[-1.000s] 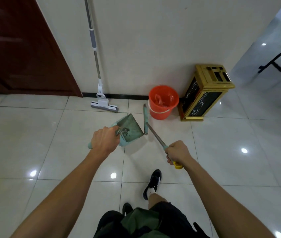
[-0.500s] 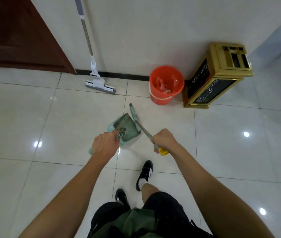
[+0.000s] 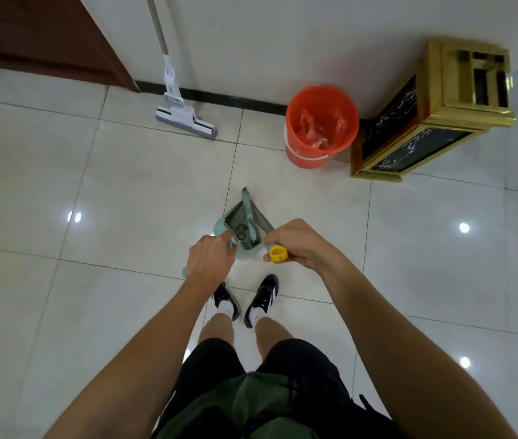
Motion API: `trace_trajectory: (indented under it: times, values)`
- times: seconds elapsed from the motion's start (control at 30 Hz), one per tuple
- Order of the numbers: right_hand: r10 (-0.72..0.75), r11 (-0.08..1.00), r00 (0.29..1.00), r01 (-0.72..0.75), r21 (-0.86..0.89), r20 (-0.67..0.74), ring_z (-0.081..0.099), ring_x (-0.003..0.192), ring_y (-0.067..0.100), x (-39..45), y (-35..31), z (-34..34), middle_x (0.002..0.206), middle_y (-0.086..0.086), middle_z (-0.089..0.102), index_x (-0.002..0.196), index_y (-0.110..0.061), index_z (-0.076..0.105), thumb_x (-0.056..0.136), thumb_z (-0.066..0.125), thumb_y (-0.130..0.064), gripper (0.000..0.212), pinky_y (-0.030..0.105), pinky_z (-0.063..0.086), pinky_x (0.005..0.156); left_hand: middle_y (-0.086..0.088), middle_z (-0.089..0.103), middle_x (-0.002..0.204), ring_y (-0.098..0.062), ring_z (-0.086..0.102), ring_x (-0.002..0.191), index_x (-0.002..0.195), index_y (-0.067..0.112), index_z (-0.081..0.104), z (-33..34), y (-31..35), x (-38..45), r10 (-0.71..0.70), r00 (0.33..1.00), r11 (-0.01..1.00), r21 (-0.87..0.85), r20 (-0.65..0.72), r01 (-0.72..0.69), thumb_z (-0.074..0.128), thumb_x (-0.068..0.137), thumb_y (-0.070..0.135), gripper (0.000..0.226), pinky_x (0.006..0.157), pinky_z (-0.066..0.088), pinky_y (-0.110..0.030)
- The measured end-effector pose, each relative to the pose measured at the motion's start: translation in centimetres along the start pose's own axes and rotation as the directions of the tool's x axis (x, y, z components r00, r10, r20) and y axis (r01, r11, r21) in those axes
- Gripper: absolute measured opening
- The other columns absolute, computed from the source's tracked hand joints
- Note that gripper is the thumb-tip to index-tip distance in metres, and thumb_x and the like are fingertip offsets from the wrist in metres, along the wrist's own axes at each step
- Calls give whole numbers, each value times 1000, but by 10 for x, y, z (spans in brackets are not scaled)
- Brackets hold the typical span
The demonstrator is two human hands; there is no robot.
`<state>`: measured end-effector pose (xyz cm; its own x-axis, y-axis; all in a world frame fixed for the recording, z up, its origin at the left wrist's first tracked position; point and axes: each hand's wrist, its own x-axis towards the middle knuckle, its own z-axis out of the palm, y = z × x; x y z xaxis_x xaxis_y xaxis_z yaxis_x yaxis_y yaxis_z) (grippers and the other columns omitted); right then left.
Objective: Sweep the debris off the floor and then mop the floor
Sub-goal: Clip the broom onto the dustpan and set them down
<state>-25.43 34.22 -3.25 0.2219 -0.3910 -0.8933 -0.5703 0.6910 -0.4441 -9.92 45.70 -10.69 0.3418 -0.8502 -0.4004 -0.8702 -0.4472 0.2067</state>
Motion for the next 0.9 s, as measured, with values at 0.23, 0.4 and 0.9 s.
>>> trace_trajectory:
  times: [0.23, 0.4, 0.9]
  values:
    - [-15, 998, 999, 17, -63, 38, 74, 89, 38, 10, -14, 24, 102, 28, 72, 91, 8, 70, 81, 76, -8, 20, 38, 63, 71, -10, 66, 89, -29, 61, 86, 130, 26, 60, -11, -12, 12, 0, 1000, 995, -96, 28, 2, 53, 97, 36, 35, 73, 52, -37]
    - [-35, 995, 999, 37, -95, 29, 72, 74, 31, 14, -28, 32, 94, 27, 72, 93, 13, 71, 79, 79, -10, 28, 50, 62, 80, -8, 68, 96, -28, 64, 88, 130, 30, 63, -19, -35, 29, -18, 993, 970, -237, 118, 46, 59, 92, 33, 38, 74, 54, -34]
    - [-277, 955, 959, 282, -94, 66, 68, 80, 35, 23, -31, 48, 92, 23, 72, 117, -14, 70, 89, 57, 12, 41, 36, 61, 82, 2, 60, 94, -23, 61, 93, 127, 32, 61, -23, -51, 37, 152, 972, 987, -88, 178, -138, 51, 96, 35, 33, 72, 47, -33]
